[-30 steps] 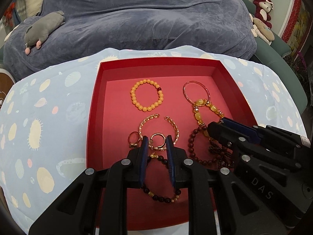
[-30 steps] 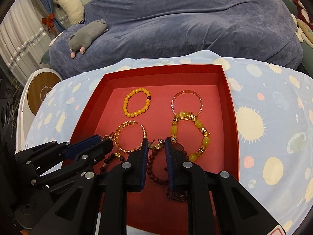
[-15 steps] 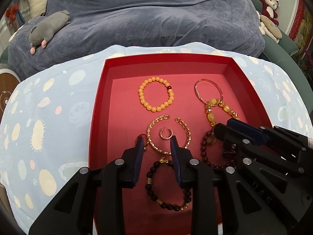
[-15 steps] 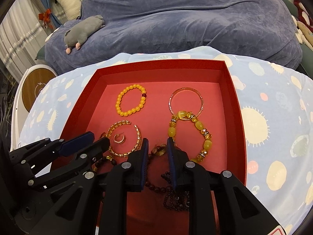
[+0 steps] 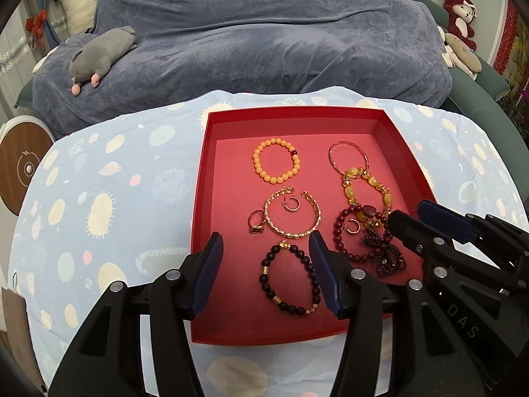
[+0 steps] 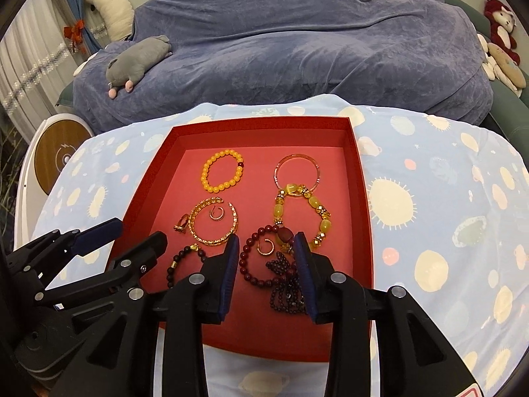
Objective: Organize jewelry
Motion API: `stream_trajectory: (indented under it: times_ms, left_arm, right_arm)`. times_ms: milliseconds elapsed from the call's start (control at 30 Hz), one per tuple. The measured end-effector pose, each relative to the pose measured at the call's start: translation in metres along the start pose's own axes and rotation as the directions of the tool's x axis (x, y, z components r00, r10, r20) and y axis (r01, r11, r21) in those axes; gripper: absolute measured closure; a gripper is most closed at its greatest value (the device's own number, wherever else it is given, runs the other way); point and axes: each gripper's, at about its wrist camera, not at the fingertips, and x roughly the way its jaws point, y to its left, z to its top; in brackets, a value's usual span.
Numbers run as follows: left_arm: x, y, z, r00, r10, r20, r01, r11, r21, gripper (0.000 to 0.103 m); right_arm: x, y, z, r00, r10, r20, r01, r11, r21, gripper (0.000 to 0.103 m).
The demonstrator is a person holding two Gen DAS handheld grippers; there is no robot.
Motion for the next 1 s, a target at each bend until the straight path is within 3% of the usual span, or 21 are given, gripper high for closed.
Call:
stream_trajectory:
  times_ms: [233,367,500,833,1000]
  left_arm:
    - [-0.03,-0.001,-0.015,1.0,0.013,0.022,-0.013,1.0,-0.014,0.044]
    - [-0.044,0.001,-0.025,0.999,0.037,0.027,-0.036,0.999,-0.04,0.032]
    - [-0.055,0.0,-0.037,0.998,0.052,0.033,-0.051,0.998,-0.036,0.028]
    - [-0.07,-0.002,-0.067,0.996,0.086,0.013,-0.085,0.995,-0.049,0.015]
    - [-0.073,0.004,-0.079,0.996,0.093,0.011,-0.092,0.993,-0.077,0.012]
  right_arm:
    - [-0.03,0.003,-0.017,1.0,-0.023,0.014,0.023,1.0,0.004,0.066]
    - [-0.048,0.001,-0.029,0.998,-0.061,0.033,0.06,0.998,0.021,0.054]
    - [-0.062,0.0,-0.042,0.996,-0.084,0.044,0.082,0.996,0.038,0.043]
    - [-0.079,-0.002,-0.072,0.994,-0.108,0.035,0.106,0.993,0.06,0.037]
    - [-0.085,-0.002,-0.083,0.992,-0.118,0.034,0.115,0.991,0.068,0.02]
